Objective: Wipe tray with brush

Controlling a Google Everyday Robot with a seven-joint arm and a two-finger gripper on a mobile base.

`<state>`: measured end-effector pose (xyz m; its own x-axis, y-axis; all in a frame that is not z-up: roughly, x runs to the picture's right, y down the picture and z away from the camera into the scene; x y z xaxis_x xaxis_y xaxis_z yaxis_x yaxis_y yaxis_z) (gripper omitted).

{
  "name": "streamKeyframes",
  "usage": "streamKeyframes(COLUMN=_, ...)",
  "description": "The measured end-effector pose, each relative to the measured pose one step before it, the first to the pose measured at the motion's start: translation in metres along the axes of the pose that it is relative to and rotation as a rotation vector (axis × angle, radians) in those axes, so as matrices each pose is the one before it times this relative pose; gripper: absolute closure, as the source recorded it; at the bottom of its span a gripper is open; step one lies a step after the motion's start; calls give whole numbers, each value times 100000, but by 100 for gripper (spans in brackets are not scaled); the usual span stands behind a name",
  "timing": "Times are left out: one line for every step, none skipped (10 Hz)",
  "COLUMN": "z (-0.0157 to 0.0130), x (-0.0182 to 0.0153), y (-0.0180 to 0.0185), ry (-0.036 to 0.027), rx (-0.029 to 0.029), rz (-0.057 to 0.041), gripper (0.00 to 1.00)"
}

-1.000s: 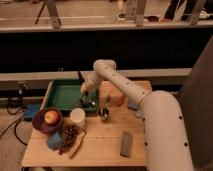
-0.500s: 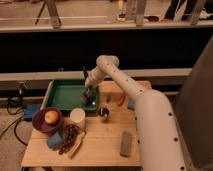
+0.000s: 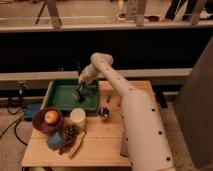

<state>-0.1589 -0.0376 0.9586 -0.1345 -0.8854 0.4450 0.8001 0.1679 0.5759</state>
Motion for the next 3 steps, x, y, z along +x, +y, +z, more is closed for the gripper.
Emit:
streamKeyframes(z=356, x=-1414, y=-826, ry=-3267, rx=1071, rz=-1878, gripper=100)
streamKeyframes(z=325, x=-1438, y=-787, ry=-2864, rx=325, rz=-2115, gripper=100)
streamKeyframes(z=129, x=-2209, y=-572, ry=-3457, rx=717, rz=-1020, gripper=100)
